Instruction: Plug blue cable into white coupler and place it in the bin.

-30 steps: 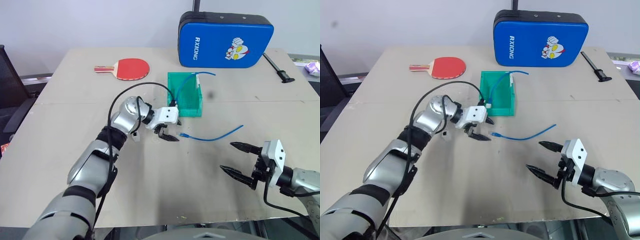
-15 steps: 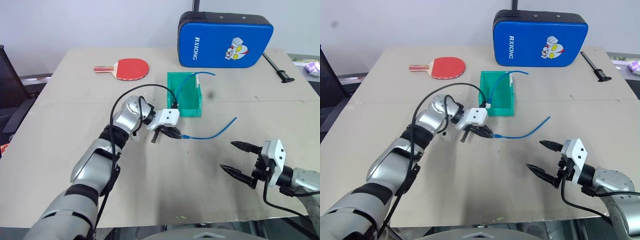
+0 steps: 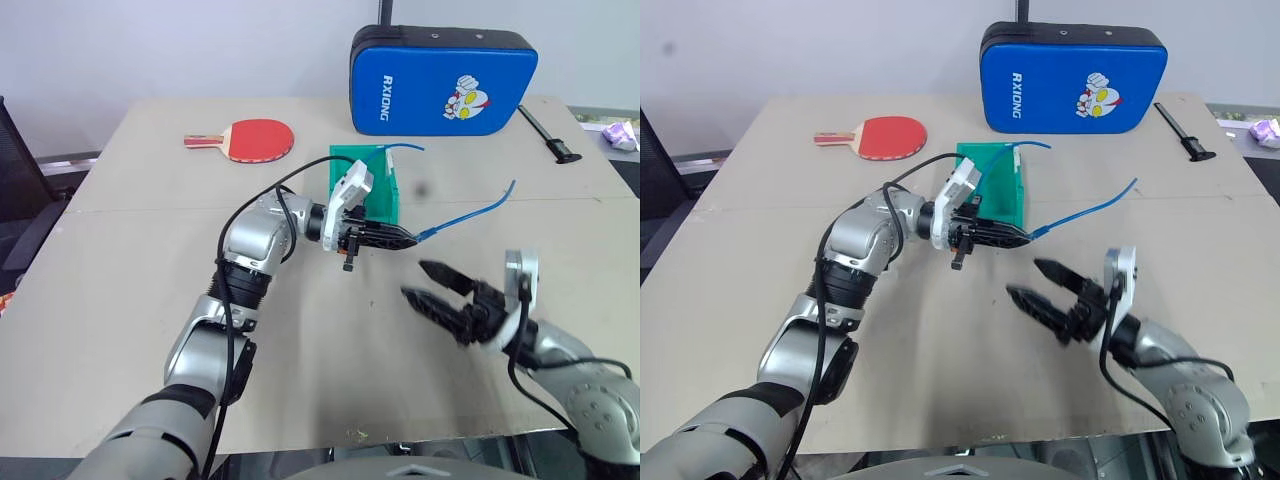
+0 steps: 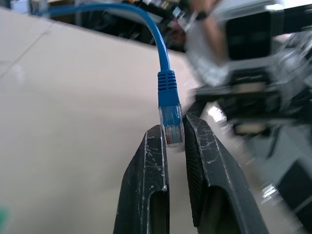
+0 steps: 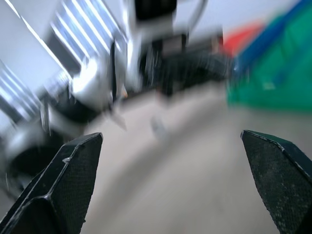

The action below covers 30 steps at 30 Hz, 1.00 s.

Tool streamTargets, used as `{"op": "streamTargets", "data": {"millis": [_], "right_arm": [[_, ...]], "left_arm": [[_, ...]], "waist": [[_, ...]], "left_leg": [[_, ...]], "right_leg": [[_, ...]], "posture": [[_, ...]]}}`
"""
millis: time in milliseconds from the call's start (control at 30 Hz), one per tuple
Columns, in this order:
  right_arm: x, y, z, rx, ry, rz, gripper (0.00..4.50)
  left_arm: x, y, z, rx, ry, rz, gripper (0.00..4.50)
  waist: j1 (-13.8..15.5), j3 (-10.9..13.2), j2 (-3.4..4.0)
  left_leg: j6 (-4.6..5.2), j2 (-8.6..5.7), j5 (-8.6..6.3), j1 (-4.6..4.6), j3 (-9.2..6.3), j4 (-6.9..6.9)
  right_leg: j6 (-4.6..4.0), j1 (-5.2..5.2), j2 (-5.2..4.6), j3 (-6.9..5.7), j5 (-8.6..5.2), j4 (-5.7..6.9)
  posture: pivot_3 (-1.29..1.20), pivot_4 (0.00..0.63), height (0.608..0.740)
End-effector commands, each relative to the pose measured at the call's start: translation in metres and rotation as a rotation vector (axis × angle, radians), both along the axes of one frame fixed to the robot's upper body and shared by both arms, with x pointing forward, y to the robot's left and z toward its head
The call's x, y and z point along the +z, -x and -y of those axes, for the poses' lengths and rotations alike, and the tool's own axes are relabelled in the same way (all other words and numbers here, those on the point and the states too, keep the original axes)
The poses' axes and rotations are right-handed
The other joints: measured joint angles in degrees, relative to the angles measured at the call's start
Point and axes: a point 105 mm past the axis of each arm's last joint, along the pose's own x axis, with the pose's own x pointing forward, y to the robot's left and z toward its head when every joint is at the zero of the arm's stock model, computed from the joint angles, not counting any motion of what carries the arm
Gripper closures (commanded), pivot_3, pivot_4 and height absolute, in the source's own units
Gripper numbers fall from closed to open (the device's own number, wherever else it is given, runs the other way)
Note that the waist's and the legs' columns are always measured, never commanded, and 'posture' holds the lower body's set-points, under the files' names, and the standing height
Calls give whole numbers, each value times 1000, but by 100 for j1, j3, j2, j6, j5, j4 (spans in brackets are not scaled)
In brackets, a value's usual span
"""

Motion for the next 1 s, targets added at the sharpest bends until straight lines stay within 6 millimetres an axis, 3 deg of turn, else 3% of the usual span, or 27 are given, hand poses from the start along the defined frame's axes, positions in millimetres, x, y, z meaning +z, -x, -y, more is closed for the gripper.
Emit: {"op": "streamTargets", "data": {"millis": [33, 200, 433, 700, 767, 1000], "right_arm": [[22, -6, 4, -15, -116, 10, 0], [43, -9, 4, -11, -235, 17, 0], [48, -10, 7, -21, -248, 26, 0], [42, -10, 5, -29, -211, 24, 3399], [42, -10, 5, -31, -208, 24, 4454], [42, -11, 4, -24, -214, 20, 4454]], "left_arm": [[20, 9, 1, -17, 66, -38, 4451], [24, 13, -2, -18, 83, -99, 4451], [23, 14, -2, -15, 82, -116, 4451], [25, 11, 1, 3, 98, -125, 4500], [25, 11, 1, 3, 100, -127, 4500], [26, 13, 0, -8, 110, -142, 4500]], "waist": [[11, -1, 1], [5, -1, 2], [-1, -1, 2], [-6, -1, 2], [-10, -1, 2], [-14, -1, 1]], "left_leg": [[0, -1, 0, 1, 1, 0], [-1, -3, 0, -7, 4, 0], [-1, -5, 0, -11, 10, -2], [-1, -10, 0, -10, 10, -2], [-1, -10, 0, -10, 12, -2], [-1, -10, 0, -10, 12, -3]], "right_leg": [[0, 0, 0, 0, 0, 1], [0, -5, 0, 3, 0, -5], [1, -10, 0, 7, 0, -10], [1, -10, 1, 8, 0, -8], [1, -10, 0, 10, 0, -9], [1, -10, 0, 10, 0, -9]], "posture": [[0, 150, 728], [0, 150, 728], [0, 150, 728], [0, 150, 728], [0, 150, 728], [0, 150, 728]]}}
